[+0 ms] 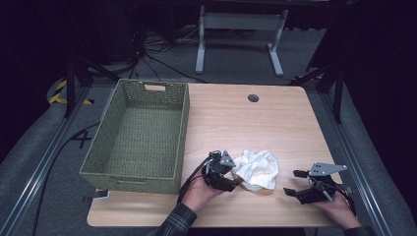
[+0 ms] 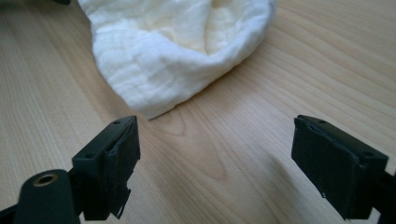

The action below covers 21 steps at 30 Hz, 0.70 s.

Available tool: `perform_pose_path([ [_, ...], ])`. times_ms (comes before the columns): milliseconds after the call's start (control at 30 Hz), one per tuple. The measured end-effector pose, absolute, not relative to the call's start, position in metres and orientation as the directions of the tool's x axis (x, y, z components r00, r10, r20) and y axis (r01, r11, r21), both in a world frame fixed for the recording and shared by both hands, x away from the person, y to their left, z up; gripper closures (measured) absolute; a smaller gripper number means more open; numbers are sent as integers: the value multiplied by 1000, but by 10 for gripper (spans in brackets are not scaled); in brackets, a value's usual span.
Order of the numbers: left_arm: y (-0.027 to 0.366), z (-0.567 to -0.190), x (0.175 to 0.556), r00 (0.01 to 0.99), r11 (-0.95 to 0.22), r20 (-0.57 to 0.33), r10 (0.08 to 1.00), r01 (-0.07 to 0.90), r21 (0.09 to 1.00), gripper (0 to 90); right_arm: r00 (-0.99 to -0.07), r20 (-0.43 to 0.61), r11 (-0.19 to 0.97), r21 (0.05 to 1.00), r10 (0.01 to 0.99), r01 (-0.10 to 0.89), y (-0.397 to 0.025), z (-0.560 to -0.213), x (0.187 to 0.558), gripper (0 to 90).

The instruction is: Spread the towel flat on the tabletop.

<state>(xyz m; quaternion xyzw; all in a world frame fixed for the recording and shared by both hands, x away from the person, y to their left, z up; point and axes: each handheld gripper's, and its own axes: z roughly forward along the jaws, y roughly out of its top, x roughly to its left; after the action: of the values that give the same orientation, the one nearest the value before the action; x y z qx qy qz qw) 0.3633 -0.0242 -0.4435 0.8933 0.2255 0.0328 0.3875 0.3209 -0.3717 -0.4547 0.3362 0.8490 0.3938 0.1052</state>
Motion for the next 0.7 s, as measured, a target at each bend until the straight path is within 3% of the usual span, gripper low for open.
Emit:
perform_pose_path([
  [167,-29,-446,366,896,-596,-111,429,373,711,500,-769,102,473,735,632,486,-364,-456,321,168],
  [400,-31,-442,371,899,-573,-155,410,387,723,851,-783,107,490,726,613,482,-352,-458,323,180],
  [700,-31,-418,378,891,-472,-201,407,394,789,874,-800,104,519,710,591,476,-339,-462,326,199],
])
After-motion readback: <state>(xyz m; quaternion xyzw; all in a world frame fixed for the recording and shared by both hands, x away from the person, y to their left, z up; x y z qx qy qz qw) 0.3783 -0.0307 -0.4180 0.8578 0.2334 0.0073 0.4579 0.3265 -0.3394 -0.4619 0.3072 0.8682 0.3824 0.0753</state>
